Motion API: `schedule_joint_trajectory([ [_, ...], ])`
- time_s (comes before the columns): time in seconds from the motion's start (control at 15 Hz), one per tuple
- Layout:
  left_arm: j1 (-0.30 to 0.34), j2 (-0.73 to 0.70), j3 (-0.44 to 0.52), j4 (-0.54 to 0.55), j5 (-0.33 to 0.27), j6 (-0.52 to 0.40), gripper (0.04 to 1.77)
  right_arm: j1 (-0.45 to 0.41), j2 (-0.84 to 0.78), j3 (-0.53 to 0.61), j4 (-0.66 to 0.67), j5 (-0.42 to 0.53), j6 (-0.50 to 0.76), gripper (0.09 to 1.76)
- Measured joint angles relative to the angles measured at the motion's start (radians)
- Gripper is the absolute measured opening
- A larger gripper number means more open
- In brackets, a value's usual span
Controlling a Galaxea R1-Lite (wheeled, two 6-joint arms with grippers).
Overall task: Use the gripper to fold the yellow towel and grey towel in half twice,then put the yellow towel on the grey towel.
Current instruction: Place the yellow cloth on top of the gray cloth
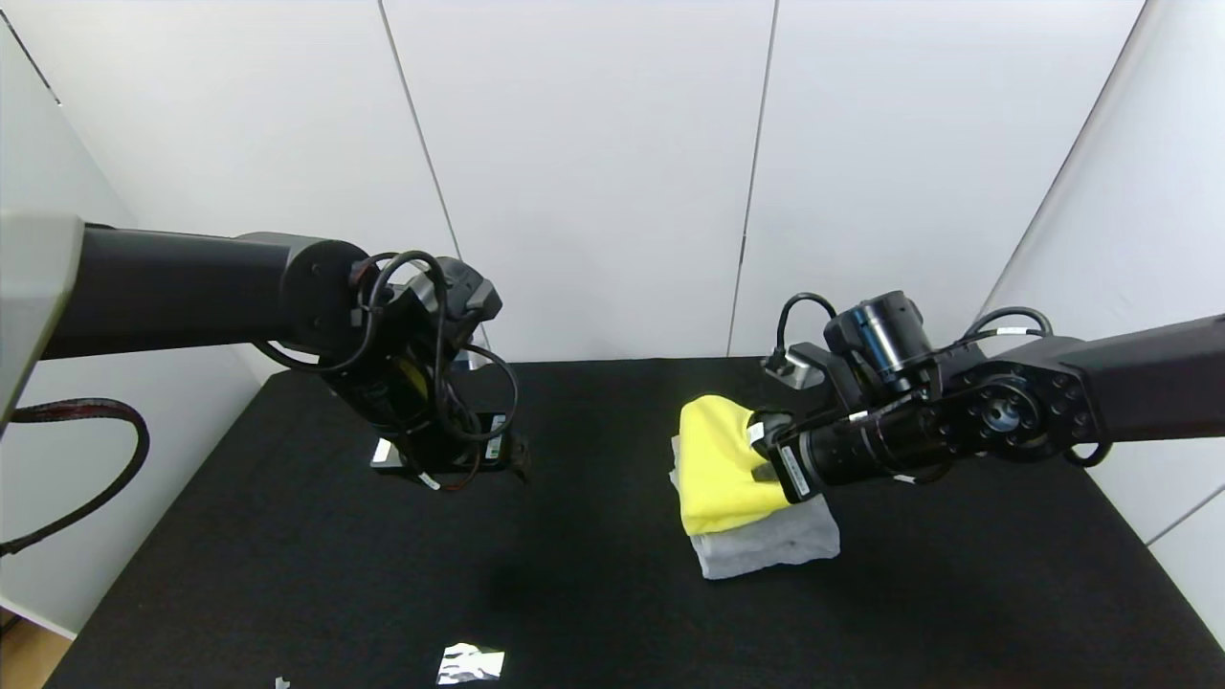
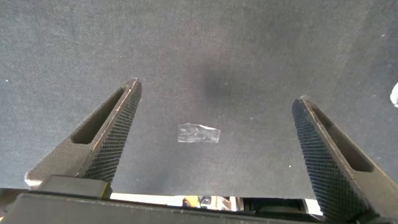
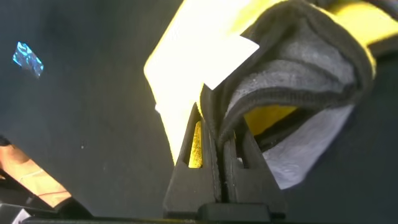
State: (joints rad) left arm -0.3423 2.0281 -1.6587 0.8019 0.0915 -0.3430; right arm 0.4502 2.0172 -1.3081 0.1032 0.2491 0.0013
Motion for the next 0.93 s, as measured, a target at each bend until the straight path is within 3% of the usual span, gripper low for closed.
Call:
schedule_joint_trajectory([
  [0.33, 0.000, 0.000, 0.000, 0.001, 0.001, 0.000, 1.72, -0.002, 0.019, 0.088, -0.095, 0.004, 0.013, 0.16],
  [0.6, -0.003, -0.003, 0.001, 0.001, 0.002, 0.000, 1.72, -0.006, 0.019, 0.091, -0.093, 0.004, 0.012, 0.78],
  [0.93, -0.010, -0.003, 0.009, 0.001, 0.003, 0.000, 1.72, -0.015, 0.008, 0.094, -0.080, -0.018, 0.014, 1.21],
])
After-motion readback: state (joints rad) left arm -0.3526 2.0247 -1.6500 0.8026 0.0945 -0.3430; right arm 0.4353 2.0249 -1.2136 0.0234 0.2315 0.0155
